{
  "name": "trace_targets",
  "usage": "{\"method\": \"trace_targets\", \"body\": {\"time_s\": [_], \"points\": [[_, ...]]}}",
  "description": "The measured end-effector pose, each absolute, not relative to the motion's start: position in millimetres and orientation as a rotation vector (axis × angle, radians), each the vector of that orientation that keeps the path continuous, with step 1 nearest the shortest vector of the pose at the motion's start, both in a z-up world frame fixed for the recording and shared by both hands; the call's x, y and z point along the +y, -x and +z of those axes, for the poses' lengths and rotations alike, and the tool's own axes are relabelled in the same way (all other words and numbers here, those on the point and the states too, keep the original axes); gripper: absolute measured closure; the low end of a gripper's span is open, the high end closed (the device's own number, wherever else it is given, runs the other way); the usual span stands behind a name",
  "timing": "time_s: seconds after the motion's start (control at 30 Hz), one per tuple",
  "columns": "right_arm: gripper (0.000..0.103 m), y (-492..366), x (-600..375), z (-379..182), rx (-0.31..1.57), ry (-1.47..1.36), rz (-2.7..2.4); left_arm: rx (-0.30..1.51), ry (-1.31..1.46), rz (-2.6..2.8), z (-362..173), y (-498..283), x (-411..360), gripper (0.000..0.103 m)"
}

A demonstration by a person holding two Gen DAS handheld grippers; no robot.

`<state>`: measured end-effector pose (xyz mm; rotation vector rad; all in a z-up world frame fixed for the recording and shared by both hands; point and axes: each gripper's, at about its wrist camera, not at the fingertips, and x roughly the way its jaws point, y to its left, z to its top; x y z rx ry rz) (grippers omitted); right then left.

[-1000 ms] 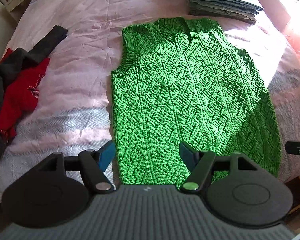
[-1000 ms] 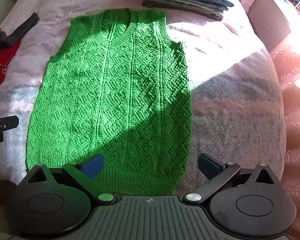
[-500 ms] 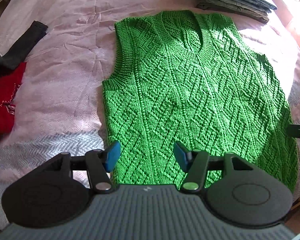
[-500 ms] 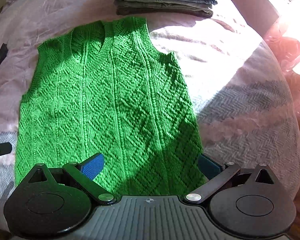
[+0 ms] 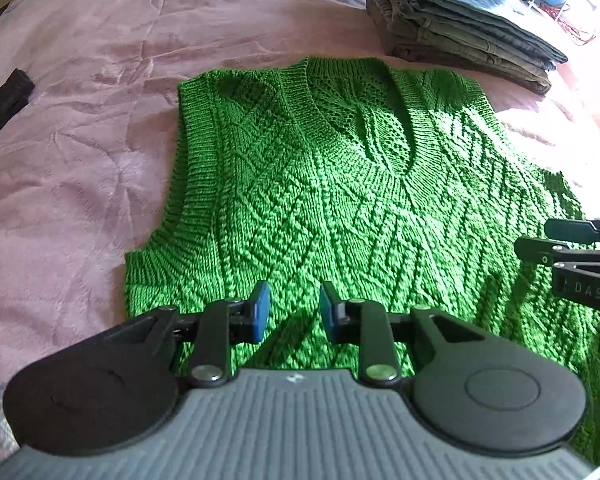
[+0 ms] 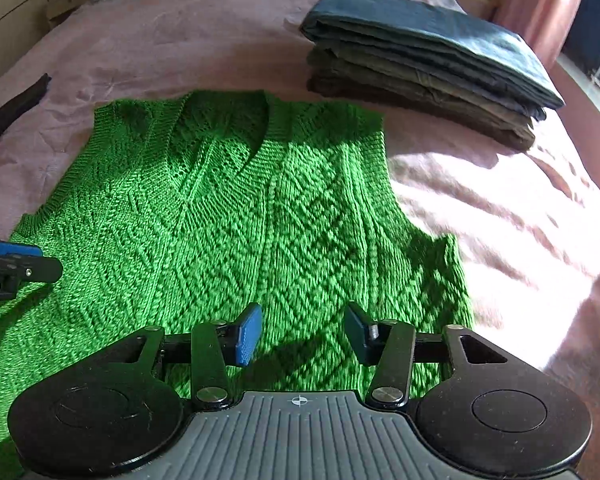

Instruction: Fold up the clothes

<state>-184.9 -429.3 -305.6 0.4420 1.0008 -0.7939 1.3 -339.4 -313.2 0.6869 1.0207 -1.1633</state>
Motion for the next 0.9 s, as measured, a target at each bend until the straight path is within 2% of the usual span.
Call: {"method": "trace_targets", "body": {"time_s": [0.07,0.3,0.37,0.4,0.6,0.67,0.7,0.73,0.77,0.9], "points": [[0.067,180.4,-442.7,-319.2,0.99,-0.433,-0.781,0.998,-0.682,-1.163,-323.1,-6.4,-351.8,0.079],[0.067,153.9,-499.2,-343.0,0.918,-0.429,-0.676,0.973,-0.656,-1.133,-342.3,-41.6,-393.4,0.079],[0.067,143.4,-522.1,-346.8,0.903,-0.435,-0.648,0.967,-0.642,-1.13,-343.1,-55.7,-409.2,0.082],[0.067,139.2,-532.7,-345.9,0.89,-0.436,-0.645,0.96,-0.637,-1.129,-342.5,-63.1,-417.8,0.086],[0.067,128.1,-582.8,-320.2,0.799,-0.408,-0.644,0.813,-0.685,-1.154,-325.8,-99.7,-464.5,0.086],[0.066,131.9,-593.1,-315.0,0.8,-0.371,-0.629,0.766,-0.709,-1.205,-317.5,-107.4,-470.5,0.082],[0.063,133.5,-598.9,-314.9,0.812,-0.356,-0.62,0.755,-0.723,-1.236,-315.6,-110.7,-472.2,0.072],[0.051,135.2,-605.1,-315.8,0.827,-0.341,-0.614,0.744,-0.74,-1.266,-314.3,-113.8,-473.9,0.06],[0.036,137.0,-610.9,-317.2,0.838,-0.323,-0.605,0.733,-0.766,-1.298,-314.9,-116.2,-475.4,0.056],[0.034,139.8,-631.9,-329.1,0.887,-0.323,-0.515,0.707,-0.867,-1.383,-328.6,-125.7,-480.5,0.052]]}}
